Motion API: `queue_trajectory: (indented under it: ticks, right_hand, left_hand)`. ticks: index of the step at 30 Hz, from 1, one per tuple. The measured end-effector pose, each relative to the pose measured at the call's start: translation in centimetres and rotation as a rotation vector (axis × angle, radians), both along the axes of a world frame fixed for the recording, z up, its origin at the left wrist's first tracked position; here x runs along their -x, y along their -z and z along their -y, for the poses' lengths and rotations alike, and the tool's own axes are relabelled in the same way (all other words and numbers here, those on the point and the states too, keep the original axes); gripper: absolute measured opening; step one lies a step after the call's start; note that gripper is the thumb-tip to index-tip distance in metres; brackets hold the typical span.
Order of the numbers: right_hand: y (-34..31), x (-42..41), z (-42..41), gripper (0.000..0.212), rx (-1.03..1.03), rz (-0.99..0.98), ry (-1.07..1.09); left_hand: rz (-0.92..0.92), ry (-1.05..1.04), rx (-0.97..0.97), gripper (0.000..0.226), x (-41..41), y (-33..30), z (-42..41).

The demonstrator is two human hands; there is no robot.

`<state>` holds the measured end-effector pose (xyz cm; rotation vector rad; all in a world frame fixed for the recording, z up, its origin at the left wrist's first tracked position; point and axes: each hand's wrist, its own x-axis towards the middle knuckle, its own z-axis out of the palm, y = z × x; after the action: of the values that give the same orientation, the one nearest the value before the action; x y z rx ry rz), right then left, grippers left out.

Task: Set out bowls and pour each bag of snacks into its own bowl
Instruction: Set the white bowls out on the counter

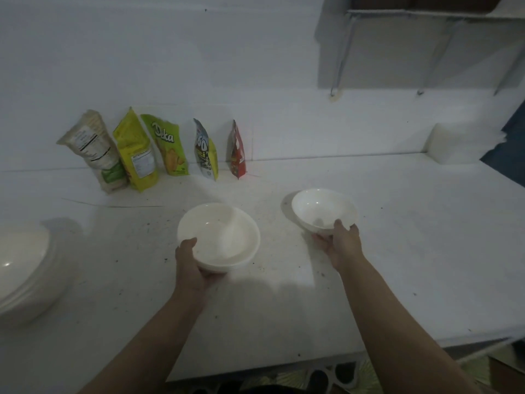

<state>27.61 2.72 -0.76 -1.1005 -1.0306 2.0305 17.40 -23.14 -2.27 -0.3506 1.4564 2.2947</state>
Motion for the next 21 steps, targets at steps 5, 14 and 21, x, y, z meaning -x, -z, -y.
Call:
queue_trajectory:
  ticks: [5,14,21]
  right_hand:
    - [0.1,0.4,0.4,0.051,0.036,0.147,-0.206]
    - [-1.6,1.9,9.8,0.049,-0.348,0.349,-0.836]
    - [-2.0,6.0,12.3,0.063,-0.919,0.536,-0.765]
  left_hand:
    - [-0.001,0.028,-0.055,0.071,-0.3,-0.4,-0.3]
    - [-0.067,0.144,-0.055,0.032,-0.9,-1.1,0.8]
    - [-0.153,0.067,0.027,0.058,0.4,-1.5,3.0]
